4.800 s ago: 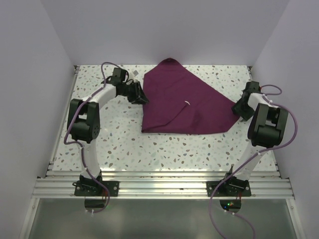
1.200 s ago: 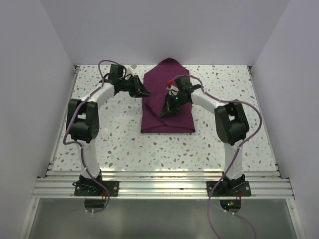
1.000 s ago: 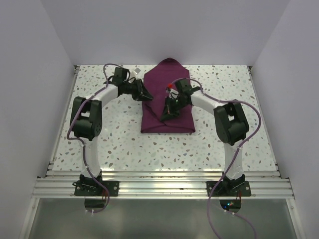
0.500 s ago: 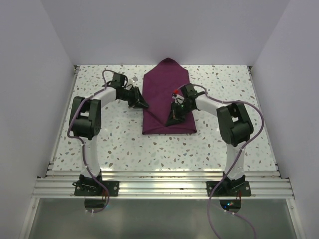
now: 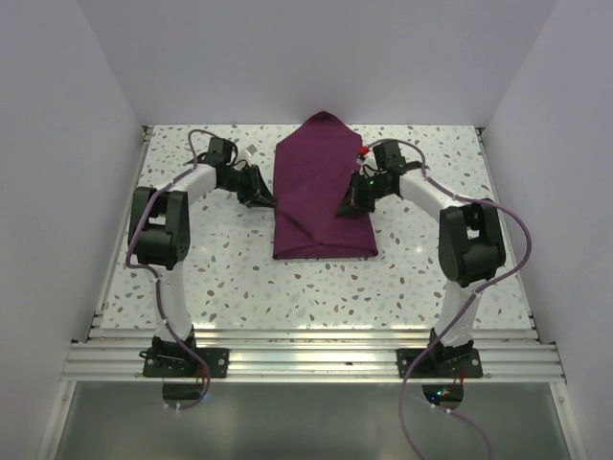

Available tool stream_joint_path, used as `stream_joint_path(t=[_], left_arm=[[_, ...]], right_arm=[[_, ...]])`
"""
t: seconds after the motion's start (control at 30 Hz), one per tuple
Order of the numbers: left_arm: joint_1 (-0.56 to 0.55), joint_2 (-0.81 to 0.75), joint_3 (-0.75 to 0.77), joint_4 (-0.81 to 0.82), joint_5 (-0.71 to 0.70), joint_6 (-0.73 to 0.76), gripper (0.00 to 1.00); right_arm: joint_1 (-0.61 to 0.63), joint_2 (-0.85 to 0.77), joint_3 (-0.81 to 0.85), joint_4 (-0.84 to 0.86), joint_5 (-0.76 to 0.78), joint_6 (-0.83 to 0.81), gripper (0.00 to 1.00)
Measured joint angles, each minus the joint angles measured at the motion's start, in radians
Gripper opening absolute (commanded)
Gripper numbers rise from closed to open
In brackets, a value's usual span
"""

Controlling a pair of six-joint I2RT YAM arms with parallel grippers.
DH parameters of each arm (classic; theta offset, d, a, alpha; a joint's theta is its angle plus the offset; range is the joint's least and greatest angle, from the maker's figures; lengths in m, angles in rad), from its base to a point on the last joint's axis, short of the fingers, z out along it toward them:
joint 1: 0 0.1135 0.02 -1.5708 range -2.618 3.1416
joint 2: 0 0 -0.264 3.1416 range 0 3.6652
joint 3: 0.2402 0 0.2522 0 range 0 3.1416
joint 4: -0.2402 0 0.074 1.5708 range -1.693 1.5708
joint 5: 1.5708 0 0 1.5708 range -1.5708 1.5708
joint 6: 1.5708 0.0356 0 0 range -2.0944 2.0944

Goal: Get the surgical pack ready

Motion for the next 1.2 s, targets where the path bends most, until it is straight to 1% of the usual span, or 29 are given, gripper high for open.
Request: stream_joint_path(t=[0.17,0.33,0.37,0.4,0.47,0.5,0.6,0.7,0.77,0.8,0.87,0.9,0.93,1.0,1.07,1.2], left_arm=[[0.026,0.000,0.046,-0.021,-0.023,0.010,0.24],[0.028,0.000,0.056,-0.022,-0.025,0.012,0.24],[0.028,0.000,0.056,-0.021,-0.026,0.012,0.28],[0.028,0.000,0.056,-0.021,-0.028,0.012,0.39],[0.028,0.000,0.056,-0.014,-0.035,0.012,0.48],[0.029,0.000,0.056,-0.010,-0.038,0.010,0.54],[0.031,0.000,0.074,-0.002,-0.054,0.008,0.60],[0.036,0.005,0.121,0.021,-0.061,0.007,0.62],[0.043,0.020,0.159,0.064,-0.065,0.005,0.63],[0.046,0.032,0.177,0.091,-0.067,0.003,0.64],[0.054,0.064,0.214,0.142,-0.072,-0.009,0.66],[0.057,0.088,0.236,0.167,-0.073,-0.014,0.66],[0.060,0.114,0.257,0.194,-0.076,-0.019,0.67],[0.064,0.170,0.292,0.243,-0.084,-0.030,0.69],[0.065,0.213,0.306,0.287,-0.099,-0.048,0.70],[0.063,0.282,0.307,0.385,-0.124,-0.089,0.73]], right_arm=[[-0.077,-0.012,-0.002,0.010,0.014,0.003,0.00],[-0.086,-0.072,-0.125,0.031,0.011,-0.003,0.00],[-0.085,-0.084,-0.152,0.030,0.010,-0.003,0.00],[-0.085,-0.093,-0.174,0.029,0.010,-0.004,0.00],[-0.086,-0.099,-0.196,0.027,0.018,-0.006,0.00],[-0.087,-0.101,-0.197,0.029,0.034,-0.007,0.00],[-0.089,-0.127,-0.190,0.051,0.134,-0.005,0.02],[-0.092,-0.142,-0.146,0.092,0.261,0.017,0.12],[-0.094,-0.139,-0.096,0.140,0.356,0.038,0.21],[-0.095,-0.132,-0.061,0.154,0.395,0.045,0.30],[-0.098,-0.088,0.041,0.179,0.462,0.051,0.35],[-0.099,-0.051,0.109,0.185,0.493,0.051,0.41],[-0.101,-0.008,0.174,0.201,0.523,0.051,0.44],[-0.103,0.072,0.280,0.223,0.565,0.045,0.53],[-0.107,0.152,0.357,0.233,0.589,0.039,0.58],[-0.118,0.321,0.488,0.227,0.593,0.038,0.63]])
